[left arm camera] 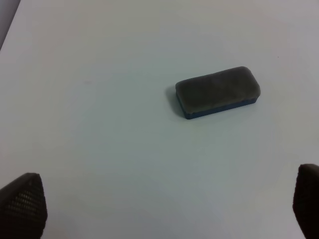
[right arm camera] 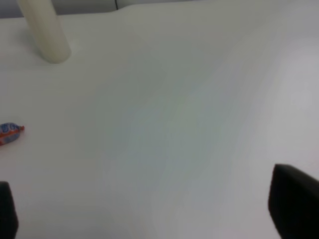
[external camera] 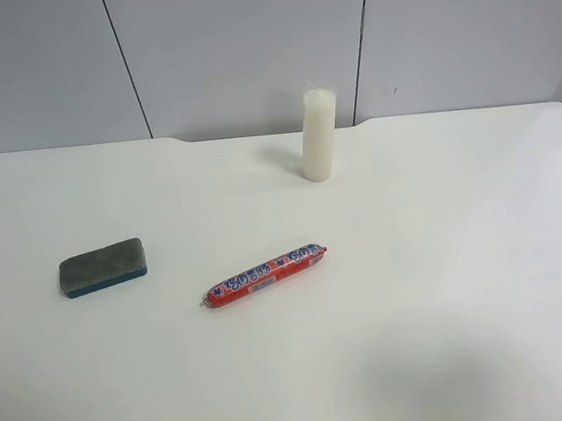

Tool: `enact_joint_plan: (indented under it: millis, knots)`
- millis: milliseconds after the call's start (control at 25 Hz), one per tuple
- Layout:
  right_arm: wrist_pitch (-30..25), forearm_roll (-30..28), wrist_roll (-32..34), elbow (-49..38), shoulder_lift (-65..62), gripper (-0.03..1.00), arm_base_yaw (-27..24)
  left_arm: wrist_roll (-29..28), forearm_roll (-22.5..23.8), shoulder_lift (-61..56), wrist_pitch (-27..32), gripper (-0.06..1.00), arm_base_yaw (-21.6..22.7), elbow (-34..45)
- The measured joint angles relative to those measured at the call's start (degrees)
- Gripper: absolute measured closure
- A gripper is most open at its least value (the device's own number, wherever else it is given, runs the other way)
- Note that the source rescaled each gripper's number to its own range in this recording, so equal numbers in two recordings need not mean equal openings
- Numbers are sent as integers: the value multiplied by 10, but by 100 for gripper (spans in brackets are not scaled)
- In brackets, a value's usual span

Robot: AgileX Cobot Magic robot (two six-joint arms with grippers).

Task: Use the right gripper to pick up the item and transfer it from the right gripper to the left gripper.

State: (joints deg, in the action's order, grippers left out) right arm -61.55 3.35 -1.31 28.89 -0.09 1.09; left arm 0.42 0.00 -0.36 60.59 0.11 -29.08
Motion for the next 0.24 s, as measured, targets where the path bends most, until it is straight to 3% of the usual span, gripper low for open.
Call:
enact_joint_plan:
  millis: [240]
  knots:
    - [0,0,0,0,0,-2,0,0,0,0,0,-6,0,0]
